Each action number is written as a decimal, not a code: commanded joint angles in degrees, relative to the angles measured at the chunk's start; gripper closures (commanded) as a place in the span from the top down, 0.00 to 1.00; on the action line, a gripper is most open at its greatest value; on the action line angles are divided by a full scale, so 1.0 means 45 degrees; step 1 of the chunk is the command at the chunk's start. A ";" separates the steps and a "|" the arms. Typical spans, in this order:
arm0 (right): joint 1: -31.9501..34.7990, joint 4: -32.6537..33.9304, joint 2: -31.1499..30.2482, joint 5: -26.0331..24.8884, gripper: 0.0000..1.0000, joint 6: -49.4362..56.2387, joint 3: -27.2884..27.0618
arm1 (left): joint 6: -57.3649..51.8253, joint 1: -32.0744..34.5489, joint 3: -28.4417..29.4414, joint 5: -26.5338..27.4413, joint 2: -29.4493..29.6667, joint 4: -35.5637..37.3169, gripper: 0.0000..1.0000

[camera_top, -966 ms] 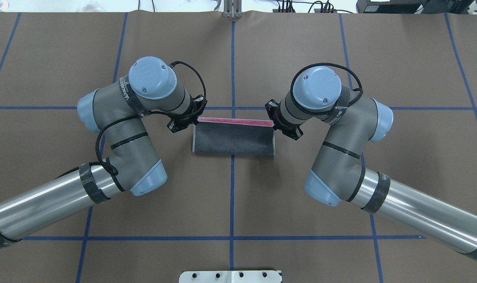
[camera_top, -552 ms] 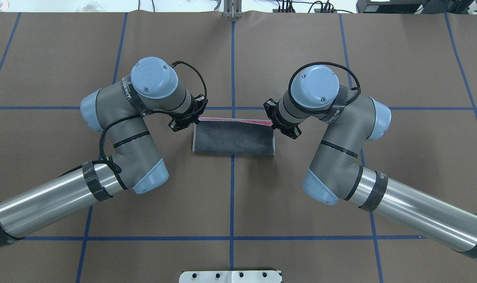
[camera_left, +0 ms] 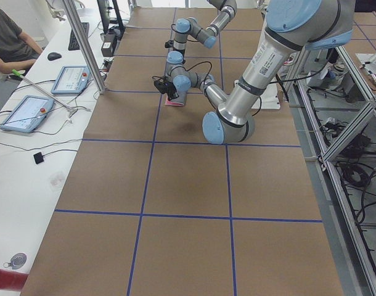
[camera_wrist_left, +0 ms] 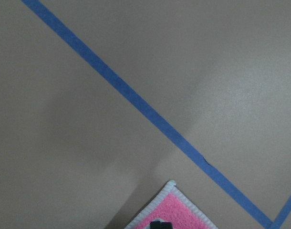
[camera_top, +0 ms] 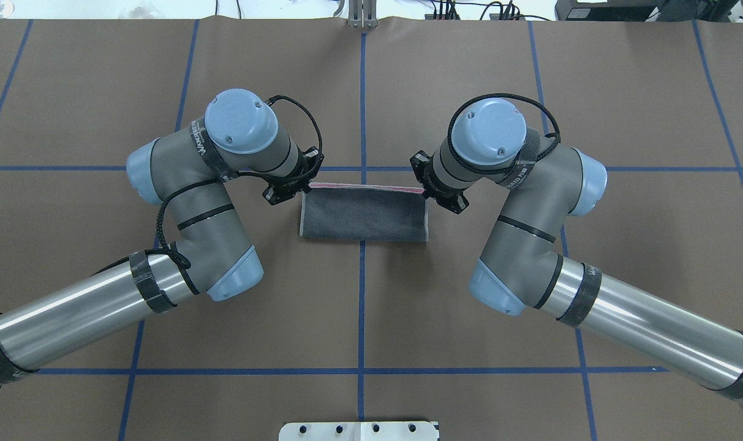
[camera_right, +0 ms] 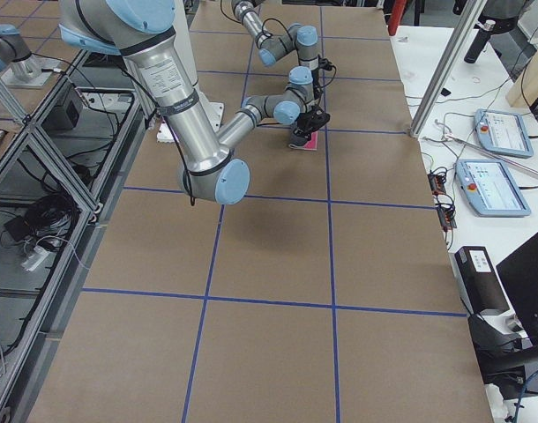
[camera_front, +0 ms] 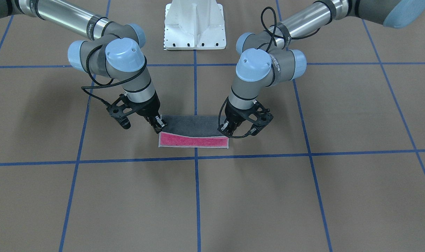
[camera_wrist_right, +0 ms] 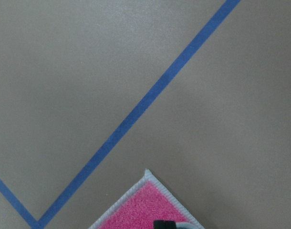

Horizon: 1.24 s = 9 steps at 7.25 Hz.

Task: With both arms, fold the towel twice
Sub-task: 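Lift both near corners and fold them over toward the far edge, then open both grippers and raise them off the folded towel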

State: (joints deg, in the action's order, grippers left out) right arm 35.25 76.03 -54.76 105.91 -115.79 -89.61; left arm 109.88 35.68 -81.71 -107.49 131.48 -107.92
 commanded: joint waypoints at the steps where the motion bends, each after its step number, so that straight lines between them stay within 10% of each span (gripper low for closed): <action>1: 0.0077 0.0000 0.0040 0.0000 0.00 0.0008 0.0030 | 0.0016 0.0000 0.0014 0.0000 0.0001 -0.0021 0.00; 2: 0.0116 0.0000 0.0079 0.0000 0.69 0.0066 0.0108 | -0.0004 0.0000 0.0014 0.0000 0.0001 -0.0021 0.50; 3: 0.0136 0.0000 0.0176 0.0000 1.00 0.0066 0.0225 | -0.0023 0.0000 0.0053 0.0000 0.0001 -0.0040 0.90; 9: 0.0351 -0.0059 0.0314 0.0038 1.00 0.0340 0.0207 | 0.0190 0.0118 -0.0122 -0.0020 -0.0019 -0.0548 1.00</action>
State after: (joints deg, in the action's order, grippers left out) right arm 36.79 75.87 -53.25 106.01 -114.35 -88.42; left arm 110.07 36.38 -81.89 -107.55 131.41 -110.10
